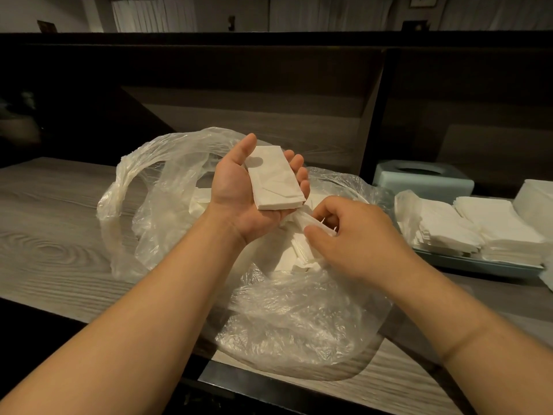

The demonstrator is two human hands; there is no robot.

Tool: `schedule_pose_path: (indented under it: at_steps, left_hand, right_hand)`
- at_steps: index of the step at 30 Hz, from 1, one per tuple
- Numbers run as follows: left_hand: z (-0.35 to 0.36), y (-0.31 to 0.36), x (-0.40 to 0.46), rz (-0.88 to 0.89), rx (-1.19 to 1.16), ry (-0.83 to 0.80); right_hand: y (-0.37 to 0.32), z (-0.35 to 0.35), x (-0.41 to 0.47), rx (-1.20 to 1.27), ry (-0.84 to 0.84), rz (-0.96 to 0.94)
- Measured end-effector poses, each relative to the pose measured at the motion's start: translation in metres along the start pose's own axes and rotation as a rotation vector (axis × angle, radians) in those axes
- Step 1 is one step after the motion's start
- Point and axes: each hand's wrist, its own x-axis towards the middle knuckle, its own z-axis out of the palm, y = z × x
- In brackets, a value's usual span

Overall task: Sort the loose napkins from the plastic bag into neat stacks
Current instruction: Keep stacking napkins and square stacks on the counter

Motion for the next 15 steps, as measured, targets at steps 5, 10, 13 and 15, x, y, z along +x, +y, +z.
schedule_pose_path:
  at_steps: [5,10,13,15]
  left_hand:
    - [0.000,0.001,-0.001,-0.002,-0.007,0.002]
    - [-0.002,0.002,0.000,-0.012,-0.011,-0.005]
    - [-0.001,0.002,0.000,-0.021,-0.003,-0.011]
    - [0.001,0.002,-0.001,-0.026,0.010,-0.017]
  right_hand:
    - [0.002,-0.004,0.002,0.034,0.057,-0.054]
    - [0.005,-0.011,0.003,0.115,0.144,-0.180]
    - [0.007,-0.014,0.003,0.201,0.212,-0.259]
    - [0.008,-0.017,0.002,0.293,0.233,-0.304]
